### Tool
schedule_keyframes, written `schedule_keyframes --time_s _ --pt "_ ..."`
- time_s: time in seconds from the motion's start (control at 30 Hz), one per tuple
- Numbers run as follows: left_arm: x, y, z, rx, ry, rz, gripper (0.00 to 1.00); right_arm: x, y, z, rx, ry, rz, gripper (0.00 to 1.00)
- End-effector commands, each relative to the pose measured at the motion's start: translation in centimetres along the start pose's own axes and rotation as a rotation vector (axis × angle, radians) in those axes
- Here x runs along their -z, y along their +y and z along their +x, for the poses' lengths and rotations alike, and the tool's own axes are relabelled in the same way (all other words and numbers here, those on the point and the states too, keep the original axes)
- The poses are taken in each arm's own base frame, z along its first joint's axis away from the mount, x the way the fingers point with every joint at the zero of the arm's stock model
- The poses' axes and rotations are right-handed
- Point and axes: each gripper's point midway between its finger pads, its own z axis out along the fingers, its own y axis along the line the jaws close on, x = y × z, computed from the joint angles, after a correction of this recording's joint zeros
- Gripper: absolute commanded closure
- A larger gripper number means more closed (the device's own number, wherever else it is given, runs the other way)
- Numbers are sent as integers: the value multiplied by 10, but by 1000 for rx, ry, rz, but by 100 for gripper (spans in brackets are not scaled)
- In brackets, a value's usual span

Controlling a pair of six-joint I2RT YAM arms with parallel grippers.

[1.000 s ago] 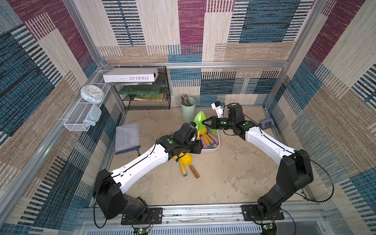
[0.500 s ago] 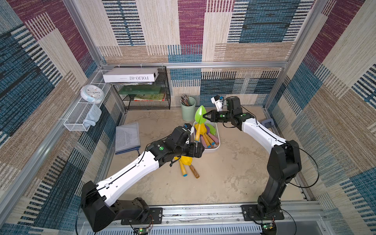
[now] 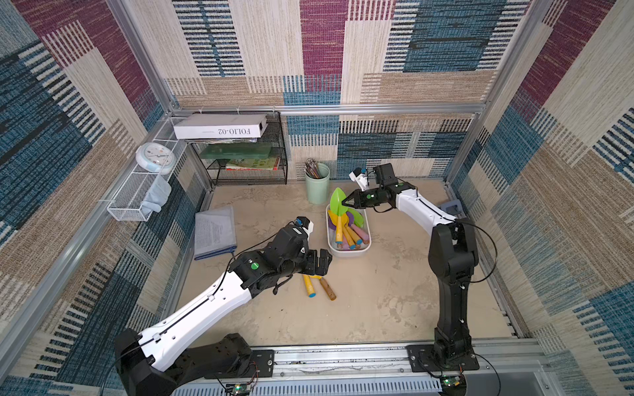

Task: Put the shovel into the storage box
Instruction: Place the shovel in the storage box.

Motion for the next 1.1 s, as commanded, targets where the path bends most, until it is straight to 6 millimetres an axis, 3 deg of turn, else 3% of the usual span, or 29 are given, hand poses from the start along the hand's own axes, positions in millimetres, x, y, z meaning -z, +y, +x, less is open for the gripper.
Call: schedule_keyframes --time_s 0.0,0.3,0.7,0.87,1.07 --pt "-2 2 -1 3 -7 -8 1 -7 -5 3 7 16 -15 100" --pt "-6 7 4 8 6 -32 1 -27 -26 13 -28 37 -4 100" --pt "-22 16 18 49 76 -79 1 -38 -44 33 -72 65 27 100" --pt "-28 20 25 74 109 -97 1 -41 -50 37 -82 76 48 80" --pt "-32 22 31 100 145 -119 1 -36 -50 33 -74 74 70 69"
